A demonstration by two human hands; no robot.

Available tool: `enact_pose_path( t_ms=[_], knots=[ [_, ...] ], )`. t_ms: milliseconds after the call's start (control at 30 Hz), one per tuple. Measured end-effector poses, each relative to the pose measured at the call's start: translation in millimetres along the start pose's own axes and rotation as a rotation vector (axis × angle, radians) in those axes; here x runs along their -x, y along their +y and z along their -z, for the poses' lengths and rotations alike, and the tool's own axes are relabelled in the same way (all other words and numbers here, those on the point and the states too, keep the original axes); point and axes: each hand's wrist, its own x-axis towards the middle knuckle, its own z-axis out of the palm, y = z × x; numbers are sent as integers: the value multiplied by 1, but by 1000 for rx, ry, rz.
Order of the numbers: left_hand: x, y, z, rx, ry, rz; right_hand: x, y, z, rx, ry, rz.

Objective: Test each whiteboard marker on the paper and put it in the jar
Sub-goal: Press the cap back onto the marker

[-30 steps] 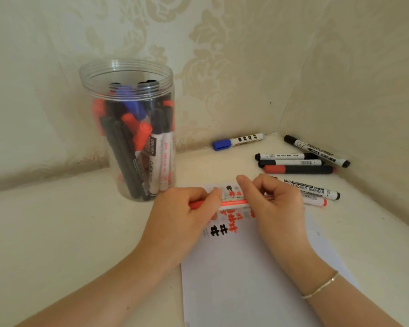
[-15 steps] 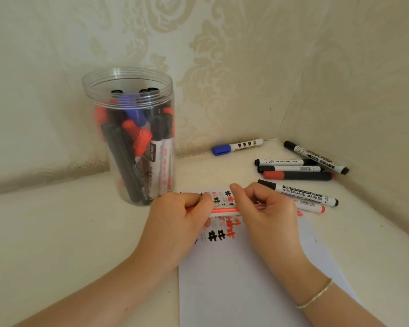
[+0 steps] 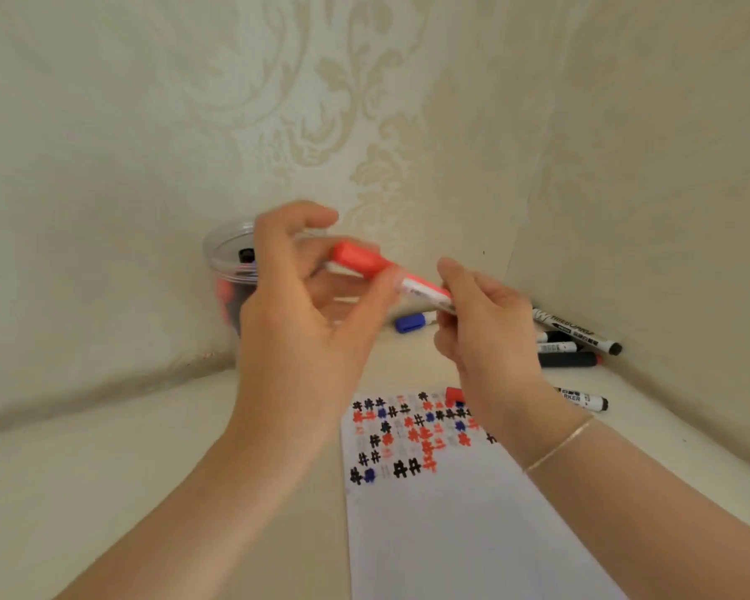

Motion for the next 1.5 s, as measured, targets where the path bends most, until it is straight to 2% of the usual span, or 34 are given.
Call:
enact_pose_path(
  t_ms=[67, 133, 267, 333, 400, 433, 500, 533, 600, 767, 833, 900, 967, 1067, 1133, 1233, 1333, 1500],
  knots=[
    [-32, 18, 8, -12, 83, -112, -11, -26, -28, -86, -72, -44],
    [-66, 27, 18, -117, 82, -152, -17, -46, -56, -49, -158, -78],
    [-119, 23, 39, -333, 16, -104, -35, -62, -87, 257, -314, -16],
    [-132, 18, 49, -465, 10, -146, -50, -54, -86, 571, -287, 173],
    [-138, 13, 56, -606, -47, -172, -66, -38, -70, 1041, -242, 404],
    [-137, 10, 57, -684, -97, -175, -72, -26, -60, 1299, -275, 443],
    [-133, 2, 57, -801, -187, -186, -79, 4, -39, 1721, -392, 377],
    [-130, 0, 56, -819, -212, -190, -81, 20, -31, 1849, -435, 318],
    [-127, -1, 54, -833, -233, -196, -81, 43, -22, 1948, -471, 310],
    [-122, -6, 49, -860, -347, -208, -88, 63, -22, 1959, -519, 531],
    [-116, -13, 47, -874, -448, -170, -90, 63, -24, 1922, -573, 560],
    [-115, -19, 50, -835, -484, -88, -96, 59, -28, 1811, -605, 611],
    [-119, -22, 56, -696, -455, 10, -100, 54, -34, 1455, -540, 665],
    [-122, -27, 62, -628, -511, 119, -95, 33, -47, 796, -296, 602],
    [-118, -31, 63, -669, -578, 150, -86, 11, -53, 512, -179, 575],
    [-116, -35, 64, -623, -501, 209, -70, -13, -63, 201, -185, 521],
    [-119, -31, 63, -613, -426, 206, -65, -17, -74, 197, -233, 447],
    [-117, -22, 60, -562, -417, 202, -64, -18, -86, 336, -509, 67]
  ],
)
